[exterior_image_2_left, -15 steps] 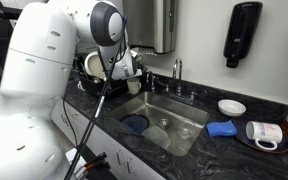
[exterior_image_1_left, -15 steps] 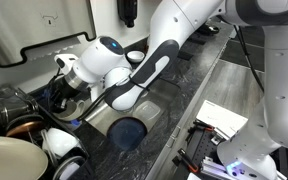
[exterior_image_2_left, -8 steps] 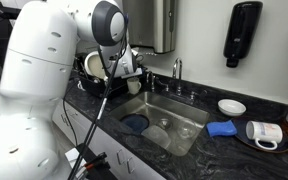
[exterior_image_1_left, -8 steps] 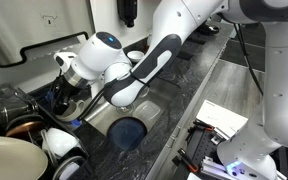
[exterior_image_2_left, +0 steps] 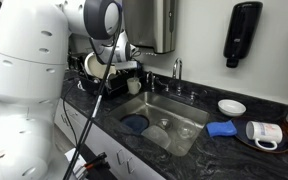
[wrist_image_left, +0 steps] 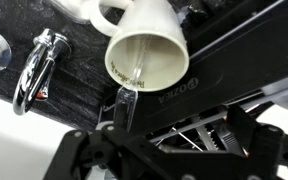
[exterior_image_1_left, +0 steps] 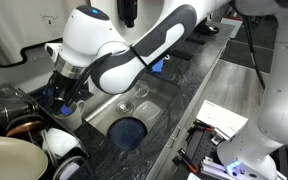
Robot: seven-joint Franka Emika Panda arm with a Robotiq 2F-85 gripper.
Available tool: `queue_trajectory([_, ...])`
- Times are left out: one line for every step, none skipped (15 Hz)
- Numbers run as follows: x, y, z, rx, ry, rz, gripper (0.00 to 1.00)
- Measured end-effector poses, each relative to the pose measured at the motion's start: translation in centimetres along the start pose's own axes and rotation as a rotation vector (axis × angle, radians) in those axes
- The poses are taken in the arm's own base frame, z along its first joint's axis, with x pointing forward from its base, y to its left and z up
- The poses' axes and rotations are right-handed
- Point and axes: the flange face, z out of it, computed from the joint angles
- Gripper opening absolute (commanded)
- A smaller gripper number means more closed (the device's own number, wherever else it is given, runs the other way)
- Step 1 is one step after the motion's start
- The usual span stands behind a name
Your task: Remove the fork from the sink and put it in the white mug on the left
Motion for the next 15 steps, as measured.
queue_trajectory([0.3,-0.3,-0.7,0.005,-0.031,0.018,1.00])
queue_trajectory([0.5,-0.7,-1.4,0.010,-0.061,0.034,1.00])
queue_trajectory([0.6,-1.0,-2.0,0.014,-0.092,0.052,1.00])
queue_trajectory([0.6,-1.2,-2.5,0.018,-0.121,0.070,1.00])
queue_trajectory([0.6,-1.4,-2.9,0.032,-0.141,0.101,1.00])
queue_trajectory([0.7,-1.4,-3.3,0.046,-0.155,0.126,1.00])
queue_trajectory([0.8,-1.7,-3.7,0.055,-0.170,0.149,1.00])
queue_trajectory([0.9,-2.0,-4.2,0.059,-0.184,0.171,1.00])
queue_trajectory([0.9,-2.4,-4.7,0.060,-0.198,0.190,1.00])
queue_trajectory([1.0,-2.9,-5.2,0.060,-0.210,0.211,1.00])
queue_trajectory([1.0,-3.5,-5.6,0.060,-0.224,0.235,1.00])
queue_trajectory([0.9,-4.3,-6.0,0.057,-0.241,0.258,1.00])
queue_trajectory([0.7,-5.0,-6.4,0.050,-0.261,0.282,1.00])
queue_trajectory([0.5,-5.8,-6.7,0.040,-0.284,0.304,1.00])
queue_trajectory([0.3,-6.5,-7.0,0.031,-0.304,0.327,1.00])
